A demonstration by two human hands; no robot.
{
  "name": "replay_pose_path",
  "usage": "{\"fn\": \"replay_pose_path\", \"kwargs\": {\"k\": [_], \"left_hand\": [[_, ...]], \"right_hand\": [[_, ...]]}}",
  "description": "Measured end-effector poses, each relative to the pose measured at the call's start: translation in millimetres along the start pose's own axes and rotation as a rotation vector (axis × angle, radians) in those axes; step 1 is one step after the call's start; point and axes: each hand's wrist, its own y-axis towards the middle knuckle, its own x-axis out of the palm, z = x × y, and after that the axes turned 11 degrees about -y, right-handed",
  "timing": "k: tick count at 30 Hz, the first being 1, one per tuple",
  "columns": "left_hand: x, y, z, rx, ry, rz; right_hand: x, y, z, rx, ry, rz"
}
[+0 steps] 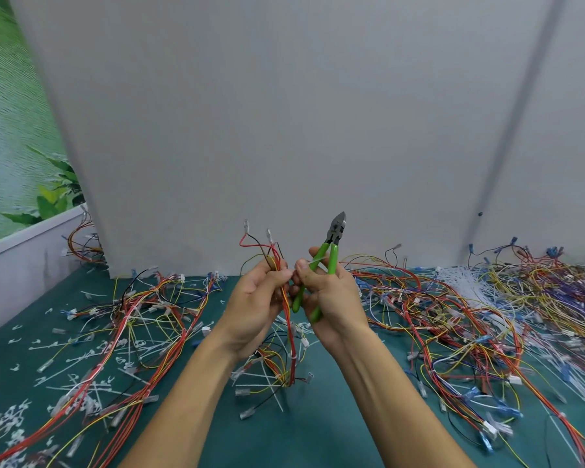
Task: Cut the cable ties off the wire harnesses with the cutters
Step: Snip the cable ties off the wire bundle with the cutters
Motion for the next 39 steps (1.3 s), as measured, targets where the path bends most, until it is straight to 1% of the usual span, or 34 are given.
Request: {"fn": "replay_pose_path", "kwargs": {"k": [3, 5, 7, 10, 12, 14, 16, 18, 19, 22, 25, 27, 35, 39], "left_hand": [[0.8, -1.0, 7.0, -0.005, -0.081, -0.083], [2.0, -0.8, 11.3, 0.028, -0.029, -0.112], [3.7, -0.1, 12.1, 0.084, 0.055, -0.049], [5.7, 0.8, 10.1, 0.173, 0.147, 0.090], [4.5, 1.5, 11.8, 0.204, 0.116, 0.175], [0.2, 3.1, 15.3, 0.236, 0.104, 0.254], [-5.2, 5.1, 17.9, 0.260, 0.104, 0.312], [-8.7, 6.0, 18.4, 0.278, 0.115, 0.355], [-9.9, 6.2, 18.5, 0.284, 0.128, 0.372], [-12.7, 7.2, 17.3, 0.301, 0.181, 0.403], [-15.2, 7.4, 15.3, 0.313, 0.213, 0.424], [-16.9, 7.1, 13.8, 0.327, 0.243, 0.431], [-19.4, 5.7, 11.0, 0.477, 0.434, 0.459], [-15.6, 3.9, 8.7, 0.529, 0.498, 0.433]], "right_hand": [[-3.5, 1.0, -7.9, -0.014, 0.030, -0.046], [-7.1, 2.9, -12.3, -0.044, 0.036, -0.062], [-11.9, 5.3, -14.6, -0.059, -0.033, -0.051], [-21.9, 9.7, -14.1, 0.010, -0.228, -0.034], [-29.4, 11.9, -12.9, 0.074, -0.403, -0.030], [-37.9, 12.9, -11.9, 0.081, -0.744, -0.040], [-43.7, 12.7, -12.2, 0.043, -1.052, -0.097], [-46.8, 12.7, -13.0, 0.023, -1.244, -0.173], [-47.0, 12.1, -13.9, 0.022, -1.301, -0.208], [-44.8, 7.7, -19.1, -0.005, -1.327, -0.304], [-42.6, 0.8, -26.2, -0.020, -1.261, -0.405], [-41.1, -3.2, -29.7, -0.013, -1.201, -0.442], [-40.3, -4.4, -31.7, 0.020, -1.079, -0.442], [-38.4, -3.4, -28.2, -0.002, -1.071, -0.437]]}}
